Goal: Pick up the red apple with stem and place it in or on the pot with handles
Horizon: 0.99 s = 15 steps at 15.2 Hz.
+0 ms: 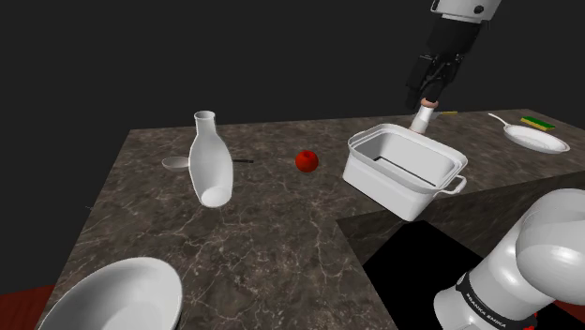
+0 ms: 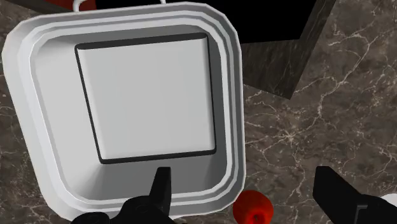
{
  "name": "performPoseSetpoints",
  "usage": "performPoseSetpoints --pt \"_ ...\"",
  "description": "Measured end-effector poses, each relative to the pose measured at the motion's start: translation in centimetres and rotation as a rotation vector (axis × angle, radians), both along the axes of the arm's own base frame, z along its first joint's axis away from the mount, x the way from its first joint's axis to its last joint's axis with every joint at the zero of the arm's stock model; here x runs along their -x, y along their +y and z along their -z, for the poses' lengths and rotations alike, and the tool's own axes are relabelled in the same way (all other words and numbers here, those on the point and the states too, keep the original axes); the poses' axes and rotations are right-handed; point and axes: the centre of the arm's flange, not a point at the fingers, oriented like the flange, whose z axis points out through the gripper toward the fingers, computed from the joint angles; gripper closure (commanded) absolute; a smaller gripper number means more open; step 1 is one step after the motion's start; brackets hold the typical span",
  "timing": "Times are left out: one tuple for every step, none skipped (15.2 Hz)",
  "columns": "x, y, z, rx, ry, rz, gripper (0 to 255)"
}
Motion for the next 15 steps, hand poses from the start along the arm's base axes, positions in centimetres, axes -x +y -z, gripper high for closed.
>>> performPoseSetpoints --pt "0.0 0.0 0.0 0.000 0.000 0.000 0" --pt "-0.3 0.1 0.3 0.002 0.001 0.006 0" --pt "-1.0 0.7 0.9 0.006 0.002 0.016 0" --pt "-1.8 1.2 1.6 0.010 0.003 0.028 0" --pt "-2.8 1.7 2.3 0.015 0.004 0.041 0" --pt "-3.6 2.1 3.0 0.020 0.005 0.054 0" --pt "-4.7 2.6 3.9 0.024 0.006 0.067 0" --pt "-5.9 3.0 4.5 0.029 0.007 0.081 0" --pt "-6.8 3.5 5.4 0.034 0.008 0.094 0" --pt "-7.8 3.8 6.4 0.039 0.009 0.108 0" --pt "-8.8 4.1 7.2 0.044 0.009 0.121 0" --pt "-9.8 4.7 8.1 0.048 0.010 0.134 0" --pt "-10.9 4.9 9.2 0.053 0.011 0.148 0" --pt "-11.8 5.1 9.9 0.058 0.012 0.162 0" --pt "-12.9 5.7 10.6 0.063 0.012 0.175 0"
